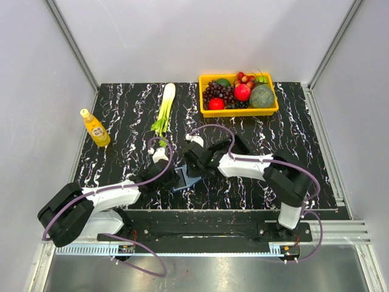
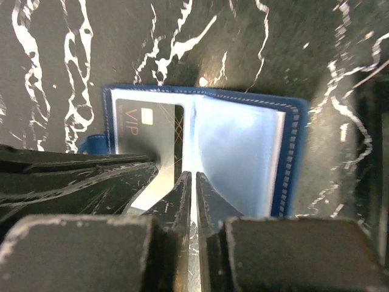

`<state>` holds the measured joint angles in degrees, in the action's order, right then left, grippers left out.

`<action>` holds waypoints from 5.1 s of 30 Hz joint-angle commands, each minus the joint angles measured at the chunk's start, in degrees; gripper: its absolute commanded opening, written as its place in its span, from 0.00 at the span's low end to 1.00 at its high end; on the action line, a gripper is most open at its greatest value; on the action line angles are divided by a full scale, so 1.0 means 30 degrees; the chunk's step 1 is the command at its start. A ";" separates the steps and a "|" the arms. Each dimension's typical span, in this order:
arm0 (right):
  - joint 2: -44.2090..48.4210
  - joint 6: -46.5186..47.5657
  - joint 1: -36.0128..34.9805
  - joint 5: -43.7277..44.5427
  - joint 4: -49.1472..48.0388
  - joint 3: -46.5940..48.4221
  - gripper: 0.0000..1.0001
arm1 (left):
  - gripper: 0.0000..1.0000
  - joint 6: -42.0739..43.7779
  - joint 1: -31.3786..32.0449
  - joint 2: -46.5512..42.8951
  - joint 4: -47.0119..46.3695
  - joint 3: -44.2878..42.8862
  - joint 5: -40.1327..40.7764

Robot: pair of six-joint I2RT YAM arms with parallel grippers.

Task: Put the credit cards into the card holder
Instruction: Pick up the credit card from the storage box.

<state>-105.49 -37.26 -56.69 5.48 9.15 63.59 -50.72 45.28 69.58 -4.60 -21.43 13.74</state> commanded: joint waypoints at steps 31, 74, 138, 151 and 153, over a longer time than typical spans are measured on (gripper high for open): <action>0.3585 0.9074 0.6942 -0.0245 0.6265 0.0685 0.63 | 0.13 0.2931 -0.0034 0.0537 -0.0664 -0.2963 -0.1327; 0.1736 1.0543 0.6913 -0.0036 0.6853 0.0716 0.00 | 0.13 0.2961 -0.0385 0.1357 -0.1425 -0.2788 -0.1854; 0.3552 0.8670 0.4745 -0.0826 0.3134 -0.1129 0.00 | 0.12 0.3020 -0.0913 0.1474 -0.1103 -0.2818 -0.2089; 0.2880 0.8552 0.4745 -0.2499 0.3220 -0.0924 0.04 | 0.12 0.2961 -0.0971 0.1562 -0.1220 -0.2758 -0.2147; 0.2645 0.8638 0.4745 -0.2557 0.3279 -0.0866 0.06 | 0.12 0.2961 -0.0971 0.1504 -0.1191 -0.2759 -0.2147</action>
<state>-95.88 -10.94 -41.87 0.56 17.23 60.73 -42.39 42.65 74.15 -6.04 -28.51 8.08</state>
